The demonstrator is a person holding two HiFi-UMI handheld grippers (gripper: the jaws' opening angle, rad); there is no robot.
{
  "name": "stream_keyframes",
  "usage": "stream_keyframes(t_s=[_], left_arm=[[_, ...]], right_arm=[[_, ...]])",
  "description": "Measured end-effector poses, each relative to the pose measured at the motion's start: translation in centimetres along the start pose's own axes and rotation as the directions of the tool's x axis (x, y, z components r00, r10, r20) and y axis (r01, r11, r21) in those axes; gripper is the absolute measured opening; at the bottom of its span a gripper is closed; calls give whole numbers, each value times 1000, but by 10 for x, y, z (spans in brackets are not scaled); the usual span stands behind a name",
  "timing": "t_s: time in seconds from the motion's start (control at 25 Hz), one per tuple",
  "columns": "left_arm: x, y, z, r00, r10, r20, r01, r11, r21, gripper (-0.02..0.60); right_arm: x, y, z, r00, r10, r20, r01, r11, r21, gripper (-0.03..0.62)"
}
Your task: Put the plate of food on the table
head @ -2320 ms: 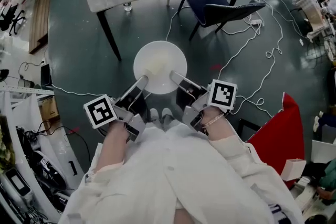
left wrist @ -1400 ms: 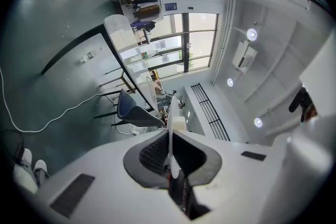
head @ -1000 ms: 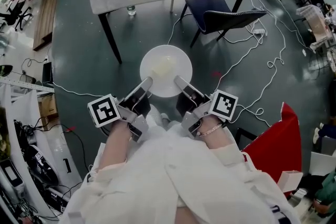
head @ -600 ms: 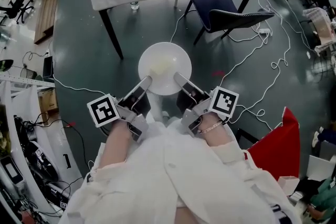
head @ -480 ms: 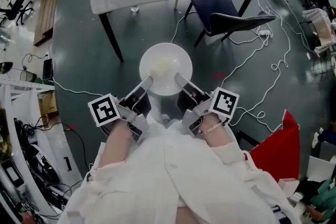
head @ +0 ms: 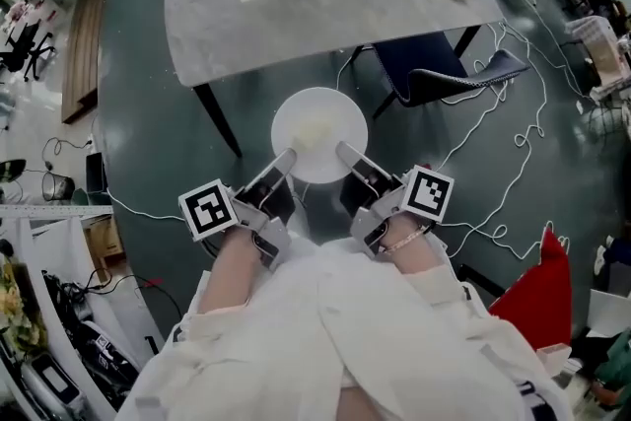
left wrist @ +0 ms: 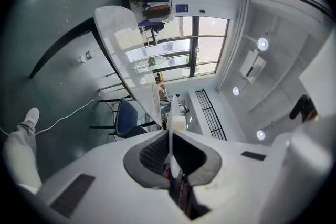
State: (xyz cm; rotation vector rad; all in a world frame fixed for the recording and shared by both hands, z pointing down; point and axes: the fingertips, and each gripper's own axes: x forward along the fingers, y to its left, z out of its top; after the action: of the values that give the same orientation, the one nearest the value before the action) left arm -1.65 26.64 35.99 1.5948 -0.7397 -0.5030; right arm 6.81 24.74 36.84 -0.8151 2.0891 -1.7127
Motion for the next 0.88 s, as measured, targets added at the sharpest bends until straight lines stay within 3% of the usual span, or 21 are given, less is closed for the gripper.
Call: stream_keyframes(t_s=[0.44, 0.88], left_arm=[[46, 9, 142, 999, -15, -35, 16, 999, 33, 23], [86, 32, 172, 995, 27, -93, -29, 999, -23, 23]], right_arm=[[132, 10, 67, 1000, 17, 27, -16, 999, -29, 11], [160, -20, 98, 995, -58, 78, 56, 998, 18, 11]])
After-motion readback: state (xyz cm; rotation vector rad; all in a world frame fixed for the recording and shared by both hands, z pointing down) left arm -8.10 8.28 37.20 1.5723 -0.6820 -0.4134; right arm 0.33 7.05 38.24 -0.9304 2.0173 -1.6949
